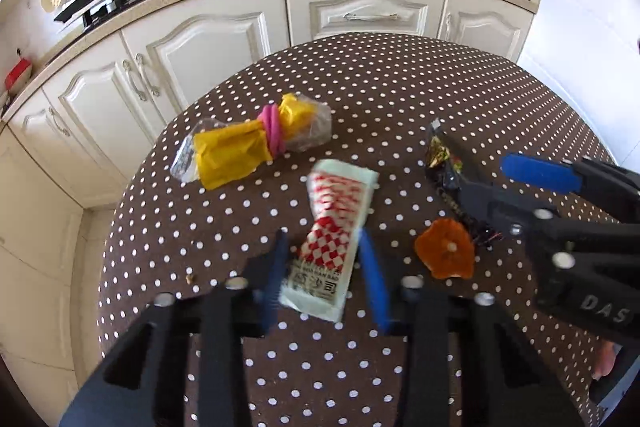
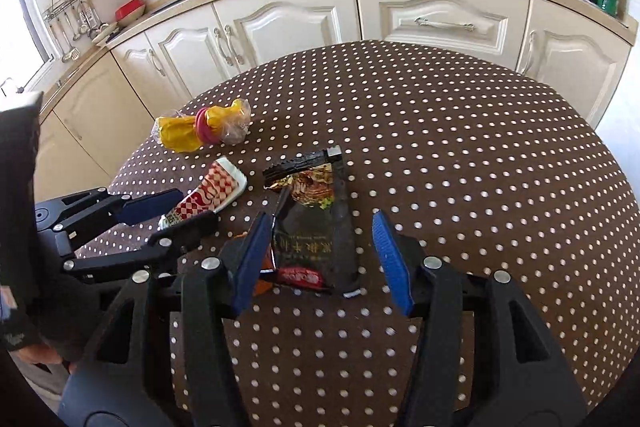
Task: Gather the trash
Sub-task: 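Grasp the red-white checkered packet with the left gripper while the right gripper grasps the dark wrapper, then carry the checkered packet and dark wrapper over the blue bin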
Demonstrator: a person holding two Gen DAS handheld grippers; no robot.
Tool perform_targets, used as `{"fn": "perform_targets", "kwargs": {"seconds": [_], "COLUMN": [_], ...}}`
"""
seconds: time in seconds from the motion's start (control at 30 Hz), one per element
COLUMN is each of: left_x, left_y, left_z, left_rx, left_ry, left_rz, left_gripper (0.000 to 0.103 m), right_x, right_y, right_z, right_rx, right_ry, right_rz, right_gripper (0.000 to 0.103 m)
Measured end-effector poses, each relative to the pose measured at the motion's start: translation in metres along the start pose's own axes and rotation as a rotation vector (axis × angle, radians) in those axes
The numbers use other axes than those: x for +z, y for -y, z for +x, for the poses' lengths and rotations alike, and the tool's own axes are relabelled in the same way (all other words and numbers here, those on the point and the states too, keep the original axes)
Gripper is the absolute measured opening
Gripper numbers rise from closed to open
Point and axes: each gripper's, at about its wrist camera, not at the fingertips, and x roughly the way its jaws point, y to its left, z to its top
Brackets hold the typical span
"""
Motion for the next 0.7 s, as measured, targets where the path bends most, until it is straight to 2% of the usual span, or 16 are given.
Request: {"fn": "perform_targets", "kwargs": {"seconds": [0.03, 0.07, 0.2, 0.23, 0.3, 0.37, 0.57, 0.7], "left_x": [0.000, 0.000, -0.004, -0.006, -0.009, -0.015, -0.036, -0.055], "left_y": [0.000, 0.000, -0.008, -0.011, -0.014, -0.018, -0.031, -0.049], "left_z": [0.000, -0.002, -0.008, -0.012, -0.016, -0.024, -0.055, -0.075], "left_rx": [0.003, 0.010, -0.029, -0.036, -0.038, -0.055, -0.066, -0.062], "left_ry": [0.002, 0.008, 0.007, 0.011, 0.019, 0.029, 0.078, 0.099], "left_rz": [0.003, 0.001, -0.054, -0.069, -0.084, -0.103, -0.135, -0.165], "left_gripper": [0.021, 0.018, 0.009, 0.008, 0.007, 0.007, 0.007, 0.007], "right_x": [0.002, 0.004, 0.006, 0.005, 0.003, 0.003, 0.002, -0.006], "right_y": [-0.001, -0.002, -0.013, -0.017, -0.022, -0.024, -0.039, -0.061], "right_z": [0.003, 0.005, 0.013, 0.015, 0.017, 0.012, -0.010, -0.025], "right_rx": [-0.001, -0.004, -0.027, -0.049, -0.078, -0.079, -0.073, -0.030], "right_ry": [-0.005, -0.008, -0.023, -0.022, -0.011, 0.011, 0.065, 0.088], "right_rz": [-0.006, -0.011, -0.064, -0.089, -0.124, -0.132, -0.155, -0.165], "right_gripper": [0.053, 0.053, 0.052, 0.039, 0.032, 0.011, 0.009, 0.009]}}
